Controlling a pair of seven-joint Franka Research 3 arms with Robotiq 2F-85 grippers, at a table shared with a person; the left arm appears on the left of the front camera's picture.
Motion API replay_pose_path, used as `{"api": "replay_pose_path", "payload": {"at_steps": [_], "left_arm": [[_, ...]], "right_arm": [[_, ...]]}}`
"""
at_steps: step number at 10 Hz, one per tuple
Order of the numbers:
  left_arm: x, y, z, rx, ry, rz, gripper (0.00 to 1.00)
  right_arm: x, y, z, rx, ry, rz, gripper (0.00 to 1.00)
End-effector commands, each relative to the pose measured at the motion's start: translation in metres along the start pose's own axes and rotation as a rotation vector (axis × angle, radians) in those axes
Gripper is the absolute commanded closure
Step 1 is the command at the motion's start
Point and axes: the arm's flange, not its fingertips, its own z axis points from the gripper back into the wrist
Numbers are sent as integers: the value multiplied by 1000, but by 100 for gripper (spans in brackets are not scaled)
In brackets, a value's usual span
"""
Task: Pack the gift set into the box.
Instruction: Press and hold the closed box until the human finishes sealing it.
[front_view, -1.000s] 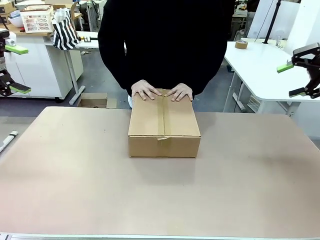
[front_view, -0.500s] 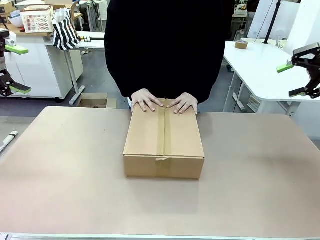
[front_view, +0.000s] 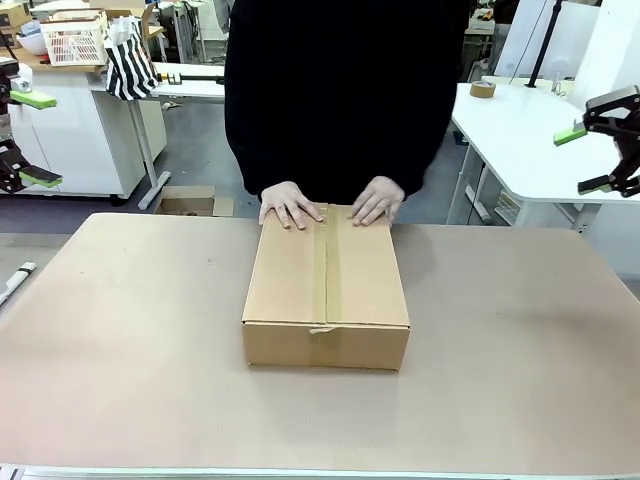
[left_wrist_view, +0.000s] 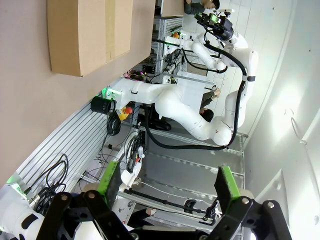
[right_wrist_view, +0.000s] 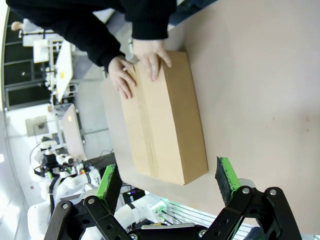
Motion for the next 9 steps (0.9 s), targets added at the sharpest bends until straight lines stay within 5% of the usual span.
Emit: {"api": "replay_pose_path", "payload": {"at_steps": [1,9], "left_arm": [[-2,0,-1,9,-6,11,0],[-2,0,-1,9,-6,11,0]], "right_arm": [[0,-1,2,-14,8,1,0],[0,-1,2,-14,8,1,0]]}}
